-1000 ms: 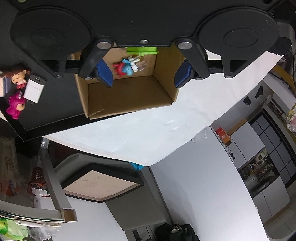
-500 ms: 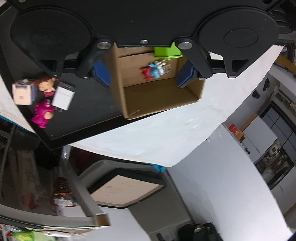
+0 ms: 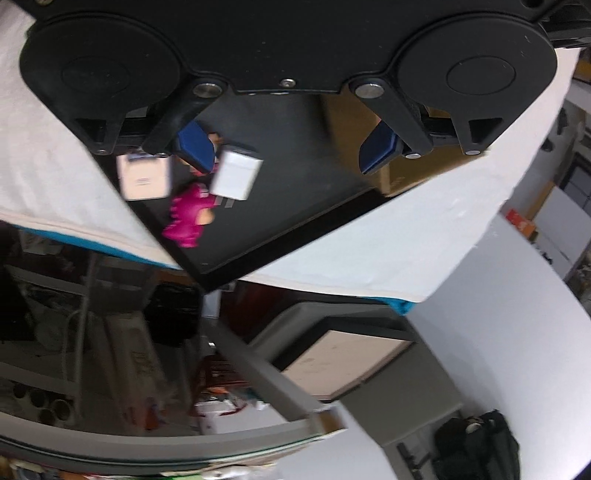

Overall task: Organize rigid objects
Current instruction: 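Move the right gripper to the cream cube and grasp it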

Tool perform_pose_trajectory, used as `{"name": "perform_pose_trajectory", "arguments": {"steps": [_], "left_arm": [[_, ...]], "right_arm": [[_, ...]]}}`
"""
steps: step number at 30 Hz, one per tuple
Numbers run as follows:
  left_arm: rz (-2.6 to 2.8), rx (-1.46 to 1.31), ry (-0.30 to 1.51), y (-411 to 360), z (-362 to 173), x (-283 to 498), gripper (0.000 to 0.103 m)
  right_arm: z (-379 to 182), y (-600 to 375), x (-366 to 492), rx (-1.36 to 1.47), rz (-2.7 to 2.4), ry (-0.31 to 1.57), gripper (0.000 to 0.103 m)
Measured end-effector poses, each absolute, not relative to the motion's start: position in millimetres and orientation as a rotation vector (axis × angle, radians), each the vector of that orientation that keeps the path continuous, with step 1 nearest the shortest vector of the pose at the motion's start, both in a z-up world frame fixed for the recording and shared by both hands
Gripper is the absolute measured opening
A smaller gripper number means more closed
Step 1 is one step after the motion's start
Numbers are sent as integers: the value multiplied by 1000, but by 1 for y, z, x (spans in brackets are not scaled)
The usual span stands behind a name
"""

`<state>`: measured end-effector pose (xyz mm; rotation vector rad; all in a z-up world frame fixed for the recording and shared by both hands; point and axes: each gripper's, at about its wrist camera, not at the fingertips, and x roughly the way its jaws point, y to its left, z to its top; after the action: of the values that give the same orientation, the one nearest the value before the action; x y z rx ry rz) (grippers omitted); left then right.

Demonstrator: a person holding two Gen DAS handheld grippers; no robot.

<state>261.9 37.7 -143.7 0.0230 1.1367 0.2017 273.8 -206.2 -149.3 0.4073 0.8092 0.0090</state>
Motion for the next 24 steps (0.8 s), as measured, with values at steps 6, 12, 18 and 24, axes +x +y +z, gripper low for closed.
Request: {"name": "perform_pose_trajectory", "arguments": {"steps": [6, 12, 18, 24], "left_arm": [[245, 50, 1142, 30, -149, 267, 65], [266, 114, 1143, 15, -153, 273, 70], [283, 104, 1161, 12, -155, 283, 72], [275, 114, 1163, 10, -155, 288, 73]], "right_arm": [[-168, -233, 283, 354, -70, 830, 85], [-185, -246, 290, 318, -124, 864, 85], [-192, -248, 297, 286, -162, 878, 85], [-214, -254, 305, 282, -179, 939, 70]]}}
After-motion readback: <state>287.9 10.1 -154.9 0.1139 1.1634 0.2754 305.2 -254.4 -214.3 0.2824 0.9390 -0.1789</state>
